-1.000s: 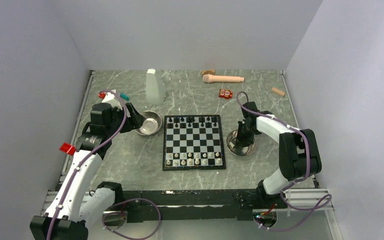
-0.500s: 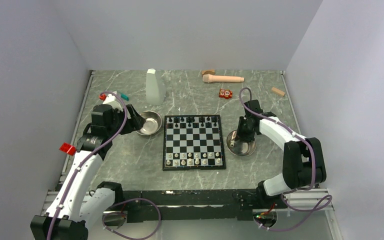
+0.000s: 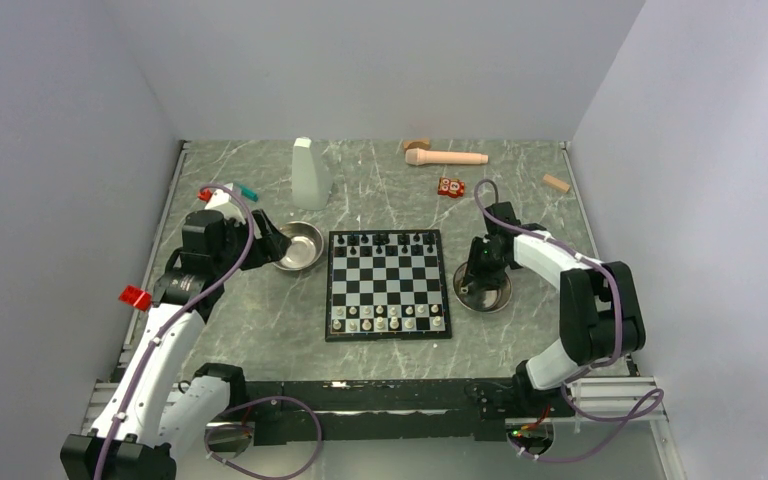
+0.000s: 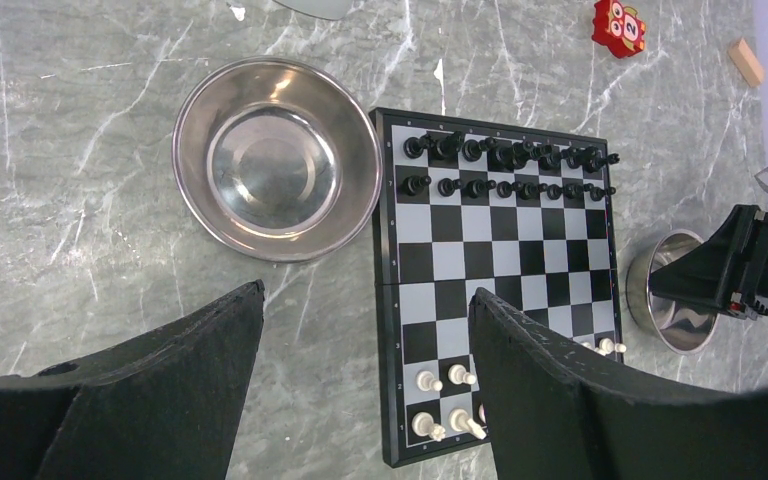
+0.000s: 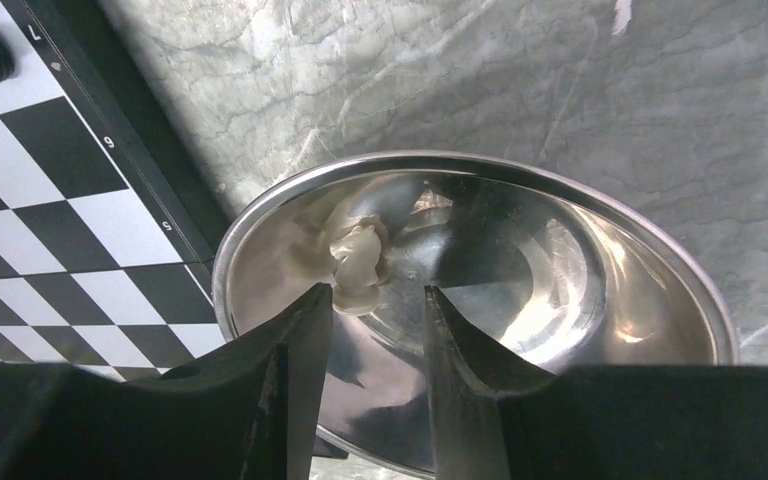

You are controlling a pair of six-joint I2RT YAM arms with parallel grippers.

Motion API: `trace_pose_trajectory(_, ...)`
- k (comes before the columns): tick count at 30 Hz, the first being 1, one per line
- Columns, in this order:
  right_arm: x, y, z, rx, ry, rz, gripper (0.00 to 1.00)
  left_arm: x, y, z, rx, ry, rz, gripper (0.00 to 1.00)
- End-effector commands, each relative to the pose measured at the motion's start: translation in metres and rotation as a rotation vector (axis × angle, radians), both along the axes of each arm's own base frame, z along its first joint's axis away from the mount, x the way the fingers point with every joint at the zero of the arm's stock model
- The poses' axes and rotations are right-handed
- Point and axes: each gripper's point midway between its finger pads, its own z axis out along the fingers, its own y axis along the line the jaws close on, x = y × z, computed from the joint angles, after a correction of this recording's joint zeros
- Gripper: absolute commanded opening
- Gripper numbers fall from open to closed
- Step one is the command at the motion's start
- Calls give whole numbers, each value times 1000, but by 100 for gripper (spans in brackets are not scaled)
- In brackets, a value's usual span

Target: Set up the chess pieces on the board

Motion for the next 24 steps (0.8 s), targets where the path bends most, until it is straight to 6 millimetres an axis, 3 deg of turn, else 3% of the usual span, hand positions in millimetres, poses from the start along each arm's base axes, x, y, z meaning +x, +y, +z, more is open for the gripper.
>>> trace_pose_trajectory(1,2,10,4,28,8,23,42,2,-1,10,-17,-40,-2,79)
trace_pose_trajectory(18,2,9,-8,-9,20,28,36,3,-1,11,-17,-41,-2,79)
trace_pose_trajectory(24,3,4,-9,-38,16,25,21,4,-2,12,-18,-42,-4,79)
